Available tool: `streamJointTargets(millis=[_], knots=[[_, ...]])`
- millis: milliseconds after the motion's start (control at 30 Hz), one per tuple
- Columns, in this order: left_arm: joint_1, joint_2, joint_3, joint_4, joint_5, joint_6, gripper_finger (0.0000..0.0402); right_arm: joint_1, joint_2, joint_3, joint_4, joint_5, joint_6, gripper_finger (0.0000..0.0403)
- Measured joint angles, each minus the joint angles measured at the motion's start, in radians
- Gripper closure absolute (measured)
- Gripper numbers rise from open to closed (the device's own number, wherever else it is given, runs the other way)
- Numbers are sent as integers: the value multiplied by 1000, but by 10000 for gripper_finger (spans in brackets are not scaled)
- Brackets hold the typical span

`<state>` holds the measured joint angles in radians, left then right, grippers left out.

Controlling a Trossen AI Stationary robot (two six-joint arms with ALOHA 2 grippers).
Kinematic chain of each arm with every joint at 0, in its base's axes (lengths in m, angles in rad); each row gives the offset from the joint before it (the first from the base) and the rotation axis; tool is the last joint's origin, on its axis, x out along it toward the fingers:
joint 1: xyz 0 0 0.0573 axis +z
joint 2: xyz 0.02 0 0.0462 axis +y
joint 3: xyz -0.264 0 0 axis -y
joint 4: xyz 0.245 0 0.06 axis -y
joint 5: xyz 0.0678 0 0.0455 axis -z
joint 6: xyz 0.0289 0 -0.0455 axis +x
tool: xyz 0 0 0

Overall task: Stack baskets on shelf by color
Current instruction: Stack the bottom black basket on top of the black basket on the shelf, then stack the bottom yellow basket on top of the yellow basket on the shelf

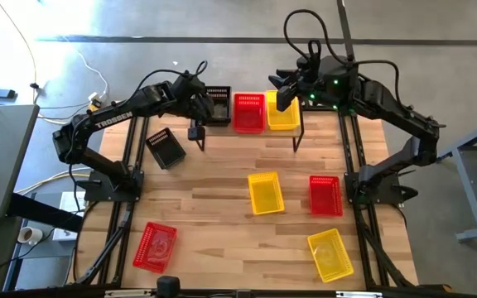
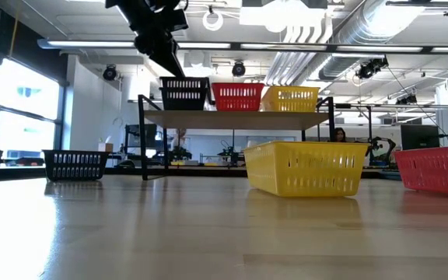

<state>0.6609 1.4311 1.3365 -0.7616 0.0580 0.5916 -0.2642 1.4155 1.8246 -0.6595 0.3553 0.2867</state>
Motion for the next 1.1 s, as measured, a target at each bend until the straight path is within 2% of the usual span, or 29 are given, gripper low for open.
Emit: streamJointTargets(millis=[267,500,567,767,1100], knots=[[-1,-32,0,-4,-44,-13,251,0,0,0,-55,-58,27,269],[-1,-75,0,-4,-40,-29,247,0,0,0,-124,-79,79,269],[-1,-83,0,-5,-40,-62,247,3,0,0,-159,-88,80,269],[-9,-140,0,-50,-22,-145,247,28,0,0,-302,-202,144,269],[-76,-293,0,-62,5,-376,247,157,14,-1,-427,-260,188,269]])
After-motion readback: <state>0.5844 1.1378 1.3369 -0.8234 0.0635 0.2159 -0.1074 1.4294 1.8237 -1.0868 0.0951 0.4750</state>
